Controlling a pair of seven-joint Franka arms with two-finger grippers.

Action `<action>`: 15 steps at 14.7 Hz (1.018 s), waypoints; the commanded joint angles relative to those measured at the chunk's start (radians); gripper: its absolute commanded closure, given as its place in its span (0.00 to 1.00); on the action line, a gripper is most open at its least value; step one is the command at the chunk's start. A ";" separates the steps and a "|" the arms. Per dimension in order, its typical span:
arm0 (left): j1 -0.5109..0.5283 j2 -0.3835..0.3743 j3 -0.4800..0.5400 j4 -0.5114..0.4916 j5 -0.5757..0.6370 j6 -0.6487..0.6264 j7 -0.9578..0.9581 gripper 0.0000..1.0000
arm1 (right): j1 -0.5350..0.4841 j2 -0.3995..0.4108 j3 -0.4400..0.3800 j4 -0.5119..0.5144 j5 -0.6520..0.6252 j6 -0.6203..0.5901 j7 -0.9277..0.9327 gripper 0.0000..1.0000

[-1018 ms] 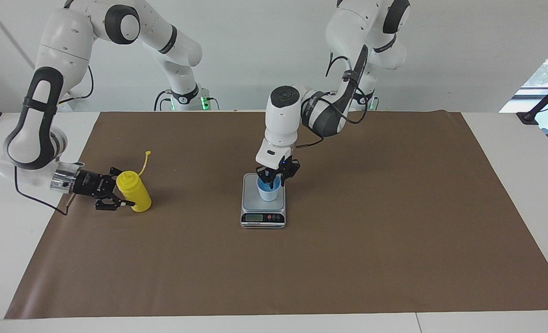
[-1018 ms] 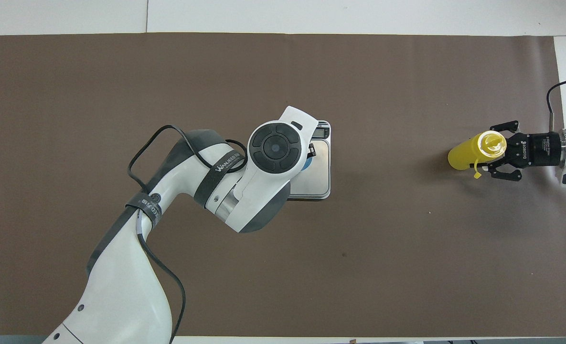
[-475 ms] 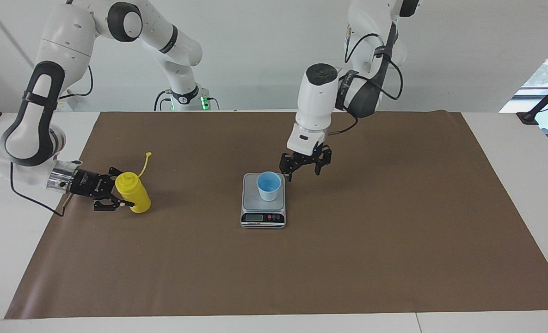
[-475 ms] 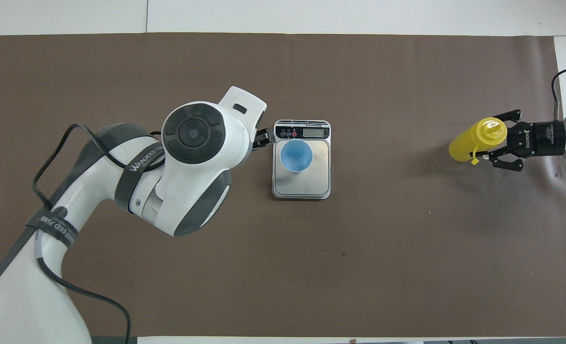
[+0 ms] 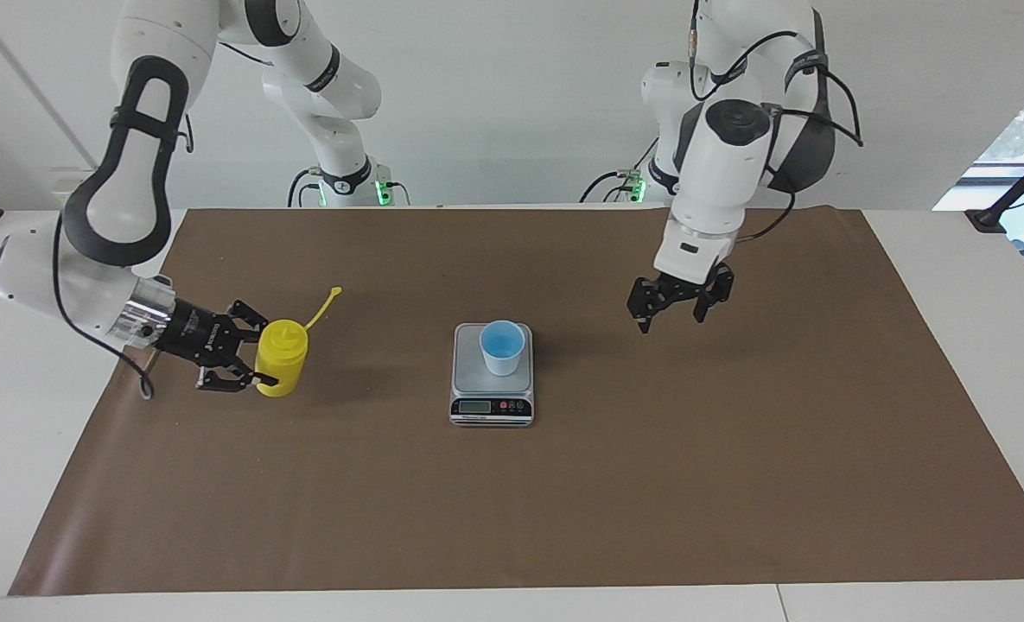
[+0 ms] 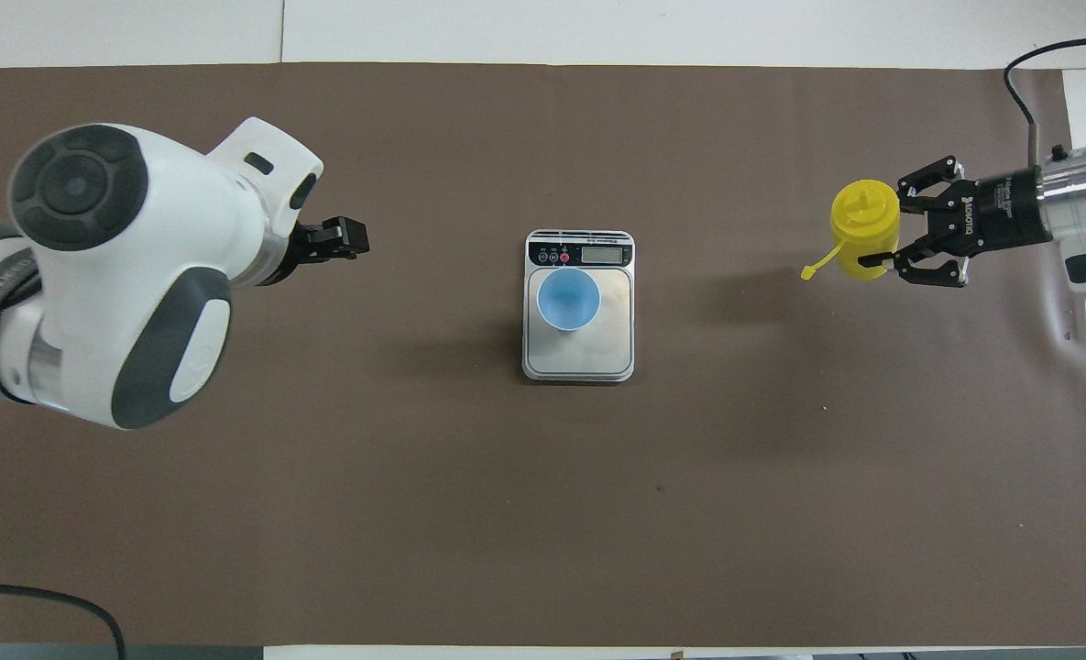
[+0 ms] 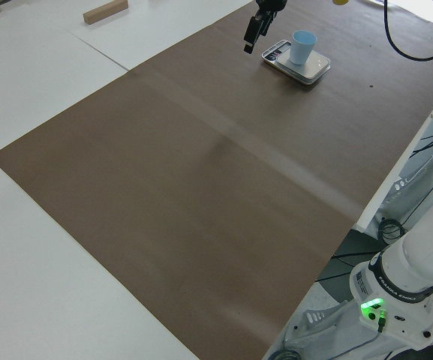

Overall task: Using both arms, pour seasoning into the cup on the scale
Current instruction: 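Withdraw the left gripper while the right gripper lifts the yellow bottle, then move the yellow bottle over the cup and tilt it with the right gripper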

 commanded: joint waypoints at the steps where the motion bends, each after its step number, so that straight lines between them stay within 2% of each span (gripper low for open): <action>1: 0.108 -0.090 -0.007 -0.033 -0.048 -0.073 0.184 0.00 | 0.094 -0.043 -0.002 -0.012 -0.143 0.046 0.129 1.00; 3: 0.177 -0.103 -0.004 -0.017 -0.082 -0.124 0.311 0.00 | 0.162 -0.051 -0.002 -0.012 -0.236 0.064 0.183 1.00; 7: 0.257 -0.103 0.000 0.074 -0.082 -0.243 0.471 0.00 | 0.289 -0.051 0.000 -0.016 -0.428 0.117 0.324 1.00; 12: 0.277 -0.093 0.006 0.188 -0.108 -0.384 0.487 0.00 | 0.406 -0.064 0.001 -0.039 -0.579 0.118 0.401 1.00; 15: 0.308 -0.093 0.005 0.217 -0.134 -0.452 0.487 0.00 | 0.453 -0.055 0.001 -0.038 -0.680 0.115 0.445 1.00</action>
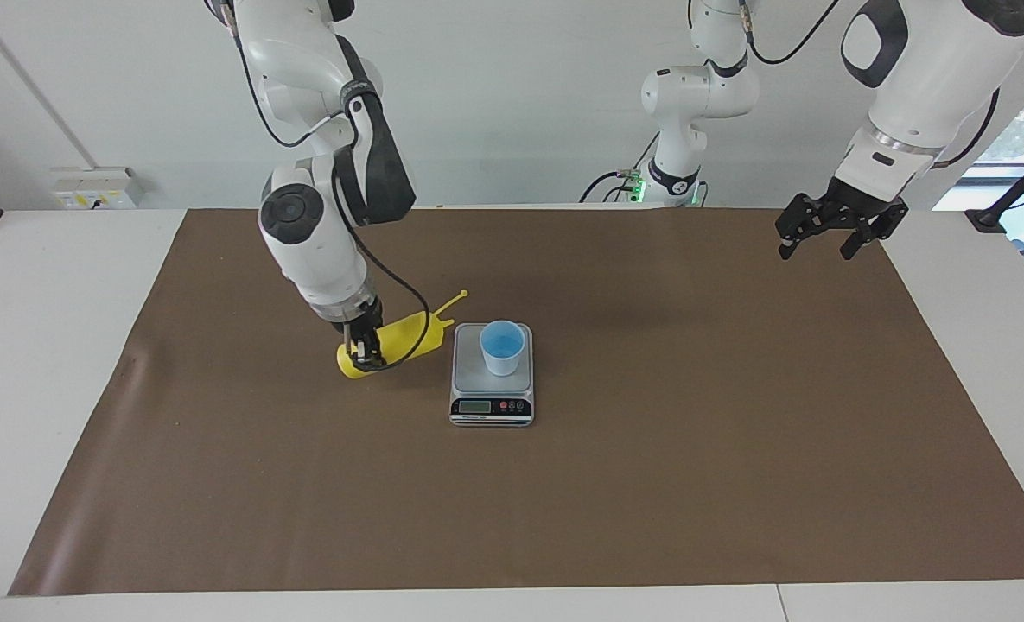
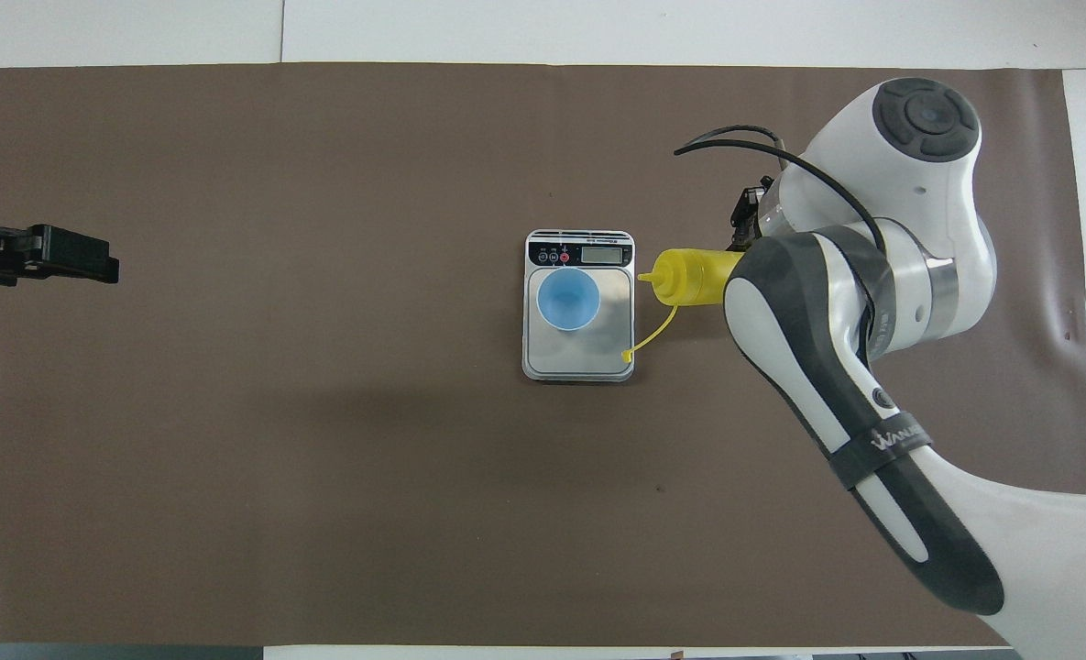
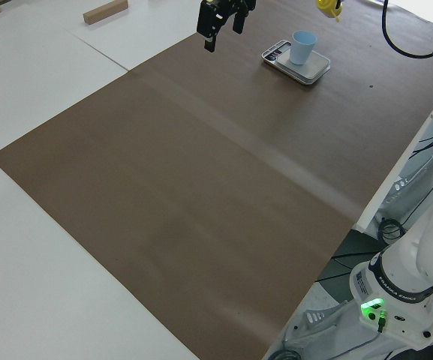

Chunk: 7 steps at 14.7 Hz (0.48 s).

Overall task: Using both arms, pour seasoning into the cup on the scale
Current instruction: 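Move the yellow bottle over the cup and tilt it with the right gripper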

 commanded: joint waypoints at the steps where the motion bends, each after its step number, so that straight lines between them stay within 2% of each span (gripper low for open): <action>1: 0.026 0.010 -0.005 0.052 -0.029 -0.082 0.022 0.00 | 0.047 -0.013 0.000 -0.017 -0.089 0.009 0.050 1.00; 4: 0.040 -0.001 -0.005 0.050 -0.019 -0.096 0.083 0.00 | 0.114 0.012 -0.001 0.006 -0.189 -0.035 0.081 1.00; 6: 0.060 0.002 -0.008 0.052 -0.017 -0.096 0.113 0.00 | 0.137 0.062 0.000 0.089 -0.265 -0.092 0.131 1.00; 7: 0.060 -0.001 -0.010 0.050 -0.013 -0.094 0.113 0.00 | 0.140 0.115 0.000 0.173 -0.272 -0.144 0.138 1.00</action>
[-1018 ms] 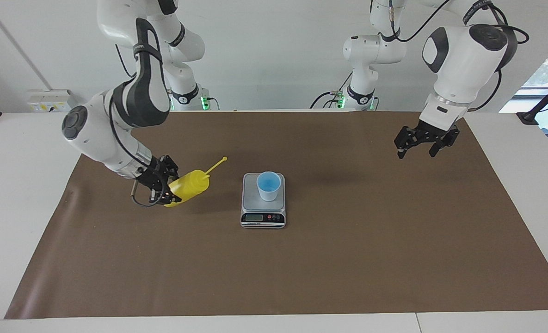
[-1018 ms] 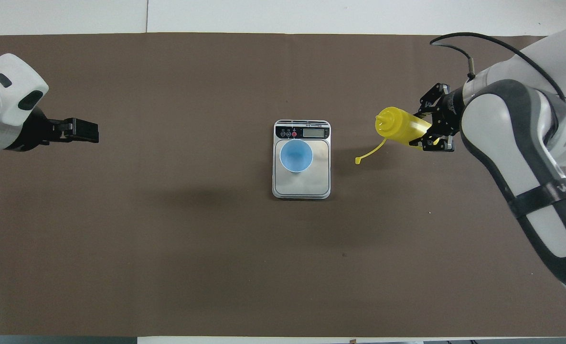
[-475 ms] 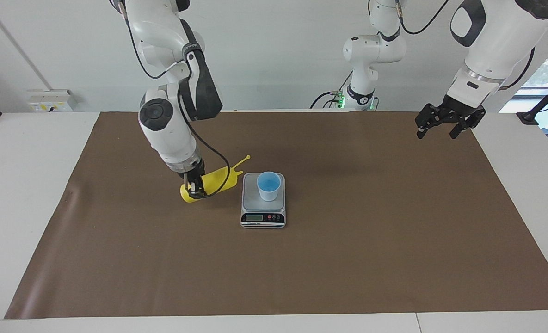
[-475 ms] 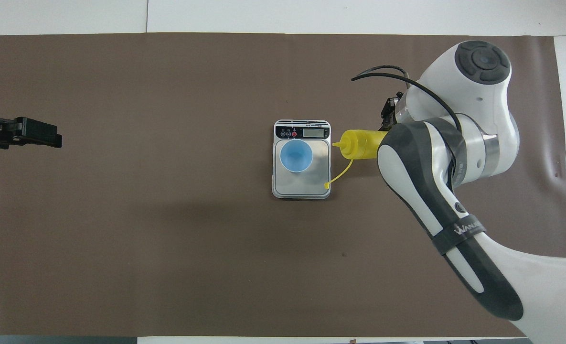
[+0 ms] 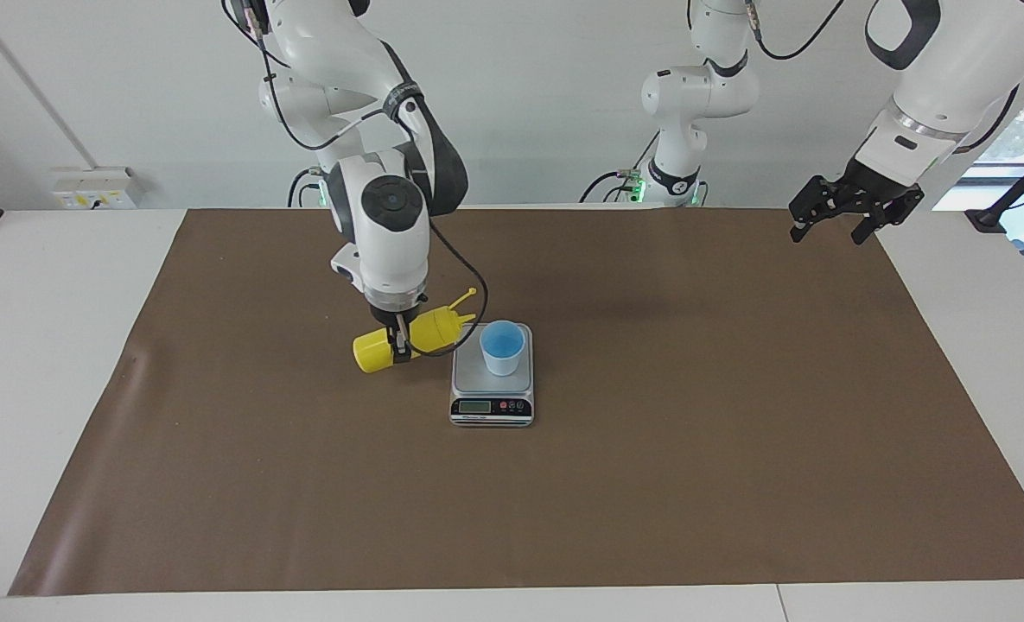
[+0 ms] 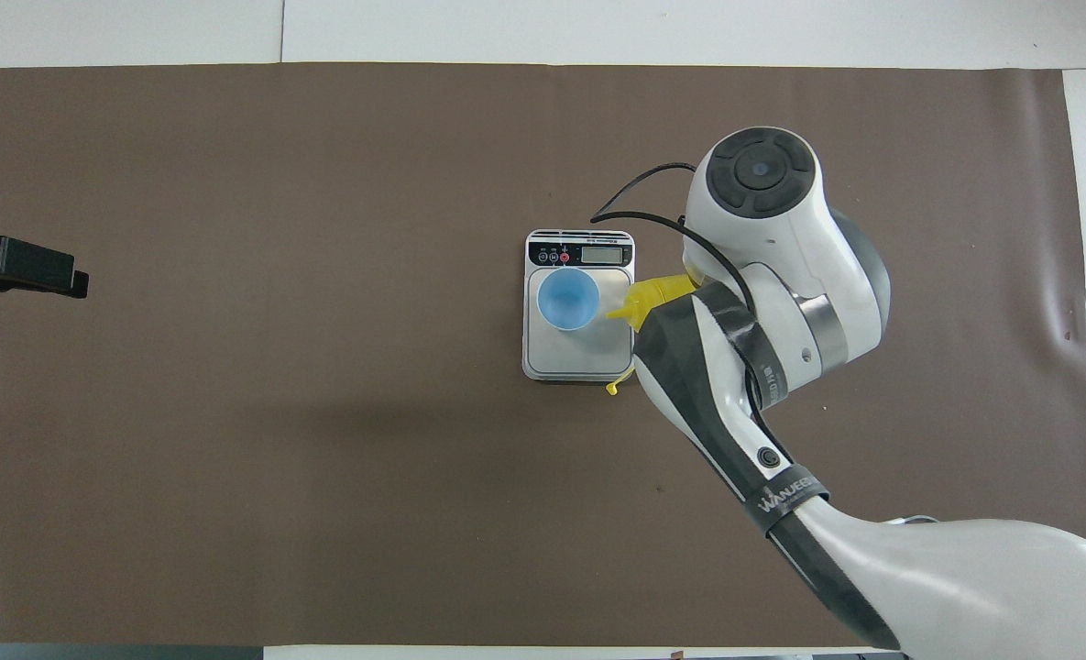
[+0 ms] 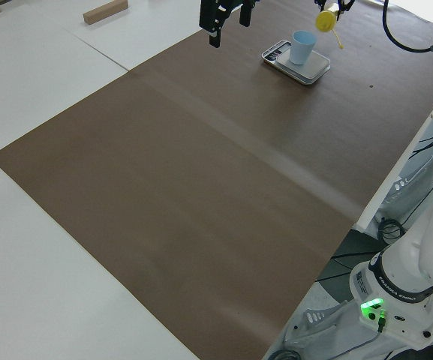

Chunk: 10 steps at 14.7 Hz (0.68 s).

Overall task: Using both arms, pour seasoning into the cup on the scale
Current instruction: 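Move the yellow bottle over the cup and tilt it with the right gripper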

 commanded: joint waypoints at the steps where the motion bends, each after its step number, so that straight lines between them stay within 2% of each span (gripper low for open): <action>1: 0.019 -0.003 -0.011 0.009 0.008 -0.020 0.031 0.00 | 0.008 0.125 0.000 0.223 -0.046 -0.131 0.027 1.00; 2: 0.019 -0.004 -0.011 0.006 0.010 -0.020 0.031 0.00 | 0.009 0.144 0.000 0.254 -0.056 -0.155 0.027 1.00; 8: 0.008 -0.012 -0.014 0.003 0.013 -0.046 0.026 0.00 | 0.027 0.170 -0.002 0.273 -0.079 -0.177 0.030 1.00; 10: 0.008 -0.013 -0.014 -0.003 0.013 -0.045 0.025 0.00 | 0.034 0.202 0.000 0.316 -0.114 -0.211 0.048 1.00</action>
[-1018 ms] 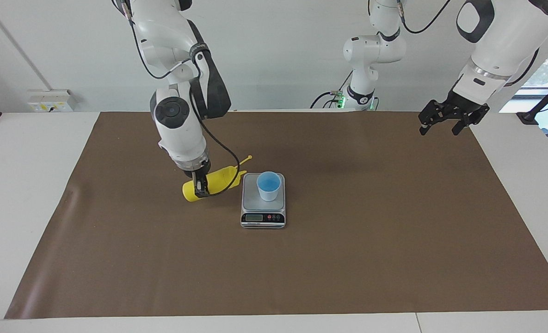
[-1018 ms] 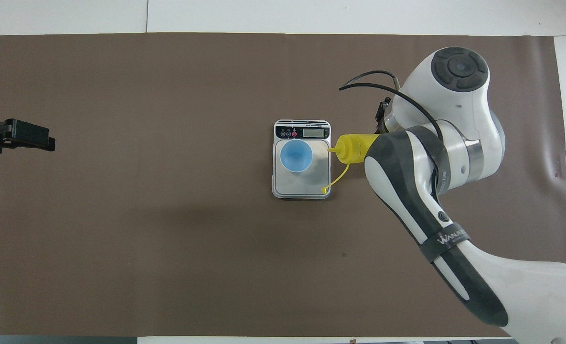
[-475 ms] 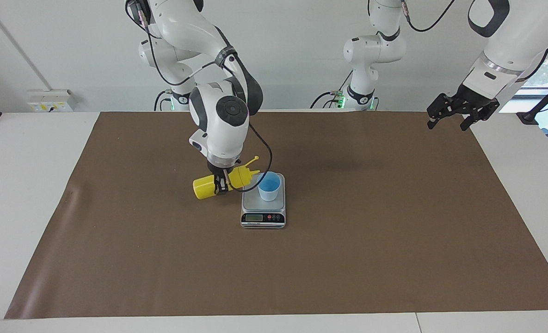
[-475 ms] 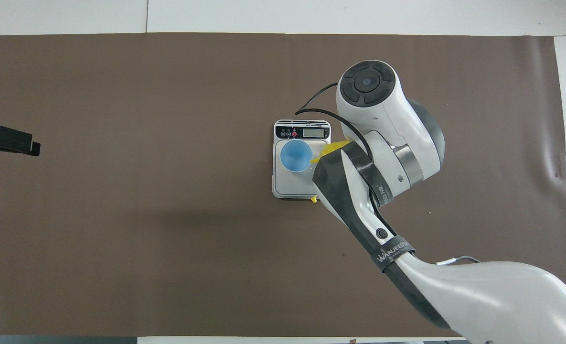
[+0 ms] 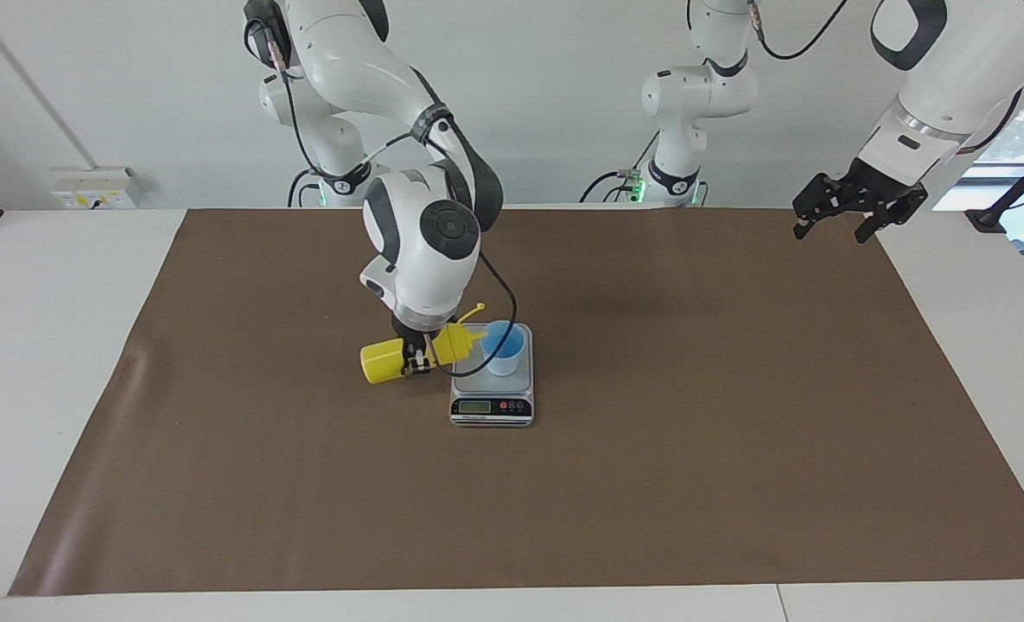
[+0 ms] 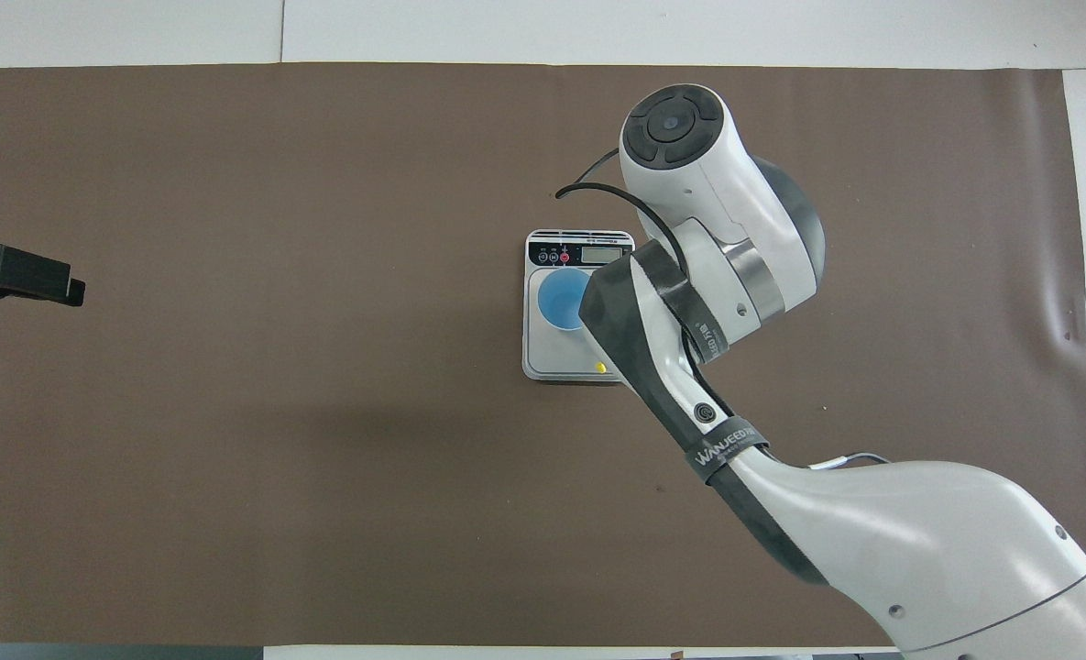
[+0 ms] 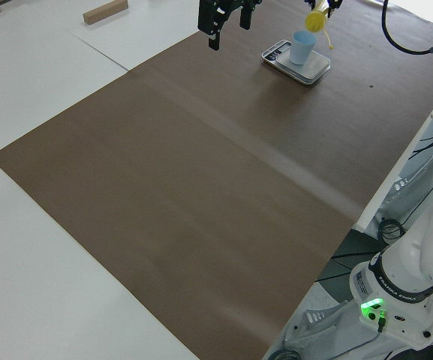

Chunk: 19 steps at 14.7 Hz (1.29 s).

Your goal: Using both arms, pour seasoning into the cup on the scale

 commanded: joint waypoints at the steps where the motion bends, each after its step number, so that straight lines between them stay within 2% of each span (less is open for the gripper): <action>1: 0.002 -0.013 -0.002 -0.004 0.014 -0.023 0.010 0.00 | 0.013 0.041 0.001 0.074 -0.077 -0.051 0.033 1.00; 4: -0.003 -0.020 -0.007 -0.004 0.067 -0.023 0.011 0.00 | 0.021 0.039 0.004 0.076 -0.135 -0.058 0.032 1.00; 11: 0.000 -0.020 -0.009 -0.003 0.063 -0.010 0.010 0.00 | 0.039 0.050 0.010 0.108 -0.146 -0.087 0.033 1.00; 14: -0.001 -0.020 -0.009 -0.001 0.061 -0.008 0.010 0.00 | 0.054 0.048 0.024 0.108 -0.215 -0.087 0.032 1.00; 19: 0.003 -0.021 -0.007 -0.004 0.063 -0.014 0.010 0.00 | 0.054 0.048 0.024 0.108 -0.224 -0.086 0.032 1.00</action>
